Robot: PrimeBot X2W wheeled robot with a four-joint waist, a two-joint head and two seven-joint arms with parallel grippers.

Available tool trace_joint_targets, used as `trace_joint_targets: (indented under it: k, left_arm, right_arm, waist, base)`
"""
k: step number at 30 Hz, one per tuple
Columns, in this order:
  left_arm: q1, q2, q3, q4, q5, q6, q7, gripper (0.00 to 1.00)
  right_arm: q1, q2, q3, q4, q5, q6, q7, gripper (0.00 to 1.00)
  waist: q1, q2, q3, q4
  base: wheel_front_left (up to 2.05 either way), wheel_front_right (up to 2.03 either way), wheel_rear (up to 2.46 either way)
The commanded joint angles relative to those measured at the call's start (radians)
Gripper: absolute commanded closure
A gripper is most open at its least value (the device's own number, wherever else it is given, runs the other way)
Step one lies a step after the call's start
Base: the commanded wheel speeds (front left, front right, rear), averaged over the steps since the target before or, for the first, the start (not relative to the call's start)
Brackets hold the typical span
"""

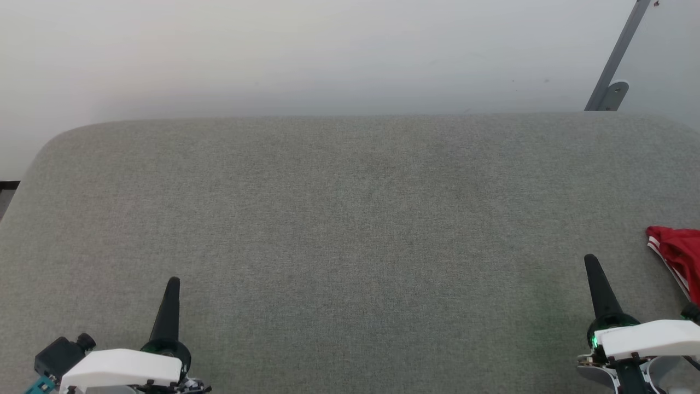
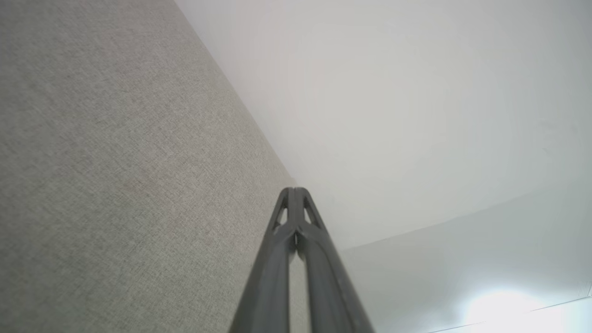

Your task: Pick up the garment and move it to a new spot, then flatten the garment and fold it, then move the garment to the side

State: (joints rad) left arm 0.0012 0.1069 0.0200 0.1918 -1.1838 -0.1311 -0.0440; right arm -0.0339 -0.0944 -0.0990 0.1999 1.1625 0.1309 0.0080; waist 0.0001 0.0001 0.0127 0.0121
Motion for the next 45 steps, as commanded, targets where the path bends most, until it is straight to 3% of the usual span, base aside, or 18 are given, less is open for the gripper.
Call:
trace_joint_targets:
  k: [1, 45]
  left_arm:
    - [-0.029, 0.003, 0.008, -0.004, -0.028, 0.0, 0.007, 1.0]
    - [-0.095, -0.03, 0.059, 0.04, -0.357, 0.001, 0.111, 1.0]
  right_arm:
    - [-0.026, 0.002, -0.003, -0.004, 0.029, 0.0, 0.007, 1.0]
    - [-0.066, 0.036, -0.014, 0.035, 0.355, 0.0, 0.087, 1.0]
  waist:
    - [0.0, -0.0001, 0.0, 0.0]
    - [0.0, -0.0001, -0.007, -0.009]
  base:
    - [0.0, 0.0, 0.0]
    - [0.0, 0.0, 0.0]
